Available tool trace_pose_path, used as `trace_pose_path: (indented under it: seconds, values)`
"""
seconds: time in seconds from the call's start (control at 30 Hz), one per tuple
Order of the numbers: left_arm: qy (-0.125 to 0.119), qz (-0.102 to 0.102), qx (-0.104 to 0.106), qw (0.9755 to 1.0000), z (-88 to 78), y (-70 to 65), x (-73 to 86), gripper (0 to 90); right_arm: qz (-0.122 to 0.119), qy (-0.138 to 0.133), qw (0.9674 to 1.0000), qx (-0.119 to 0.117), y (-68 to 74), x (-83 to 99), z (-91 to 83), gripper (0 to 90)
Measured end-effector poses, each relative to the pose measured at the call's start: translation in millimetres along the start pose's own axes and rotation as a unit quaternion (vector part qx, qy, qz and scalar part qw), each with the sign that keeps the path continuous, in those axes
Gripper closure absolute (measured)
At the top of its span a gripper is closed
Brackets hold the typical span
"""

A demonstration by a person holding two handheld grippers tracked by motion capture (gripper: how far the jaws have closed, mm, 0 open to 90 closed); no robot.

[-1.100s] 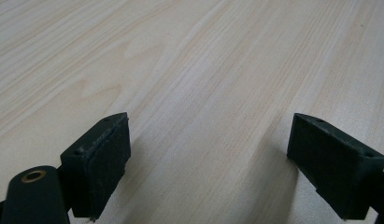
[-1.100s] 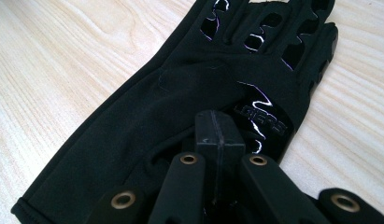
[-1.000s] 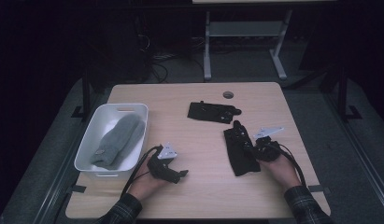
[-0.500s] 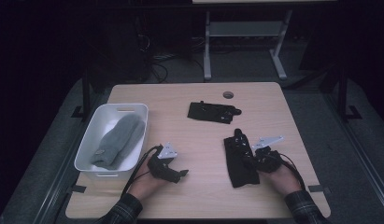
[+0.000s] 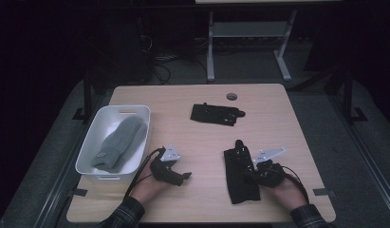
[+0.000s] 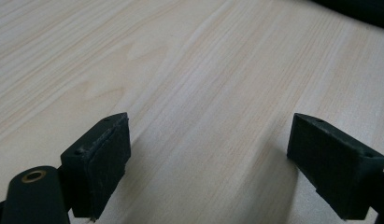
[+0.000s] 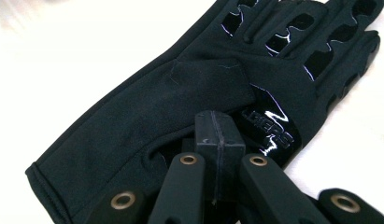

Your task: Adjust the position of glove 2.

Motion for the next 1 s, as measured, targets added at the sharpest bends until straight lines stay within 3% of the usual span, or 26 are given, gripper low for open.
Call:
trace_pose_path:
  seconds: [0.1,0.2,0.33,0.47,0.5,0.6,0.7,0.83,0.93,1.0]
  values:
    - [-0.002,-0.002,0.0,1.0,0.3,-0.3,-0.2,12.5,-0.002,-0.004,1.0,-0.003,0.5,-1.6,-2.6,83.7]
    - [0.0,0.0,0.0,1.0,0.1,0.0,-0.1,12.5,0.0,-0.032,0.9995,-0.005,-5.5,-4.9,-10.2,72.5]
    - [0.007,0.0,-0.002,1.0,0.4,0.0,-0.9,12.5,0.006,-0.064,0.9977,0.024,-24.5,-3.0,-20.2,47.8]
    - [0.023,-0.002,-0.005,0.9997,0.4,0.0,-4.6,15.8,0.013,-0.072,0.9957,0.057,-45.9,5.8,-23.4,32.8]
    - [0.022,-0.002,-0.008,0.9997,-0.1,0.0,-5.9,19.2,0.024,-0.069,0.9955,0.061,-49.7,8.7,-23.6,29.9]
    - [0.017,-0.002,-0.005,0.9998,-1.7,-0.2,-12.1,28.7,0.026,-0.064,0.9937,0.088,-65.8,16.9,-22.7,24.6]
    - [0.015,0.011,-0.012,0.9998,-2.7,1.0,-22.4,46.3,0.039,-0.066,0.9915,0.105,-78.3,22.0,-22.8,22.9]
    - [0.025,-0.01,-0.003,0.9996,2.2,7.1,-34.5,68.8,0.046,-0.064,0.9893,0.122,-87.2,26.7,-22.5,22.1]
    - [0.036,-0.001,-0.004,0.9993,8.7,13.1,-44.8,85.5,0.047,-0.073,0.9876,0.131,-90.6,28.0,-22.1,19.4]
    - [0.044,0.001,-0.003,0.999,15.4,17.8,-51.1,89.4,0.05,-0.079,0.9865,0.134,-92.0,28.6,-21.5,18.0]
Point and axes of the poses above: each handheld gripper's, and its own axes: z roughly forward along the jaws, x roughly out of its underside, y roughly to its left, the point moved 6 cm from there along z, roughly forward along the jaws, and after that the axes turned 2 degrees about -y, right-handed, at the moved point
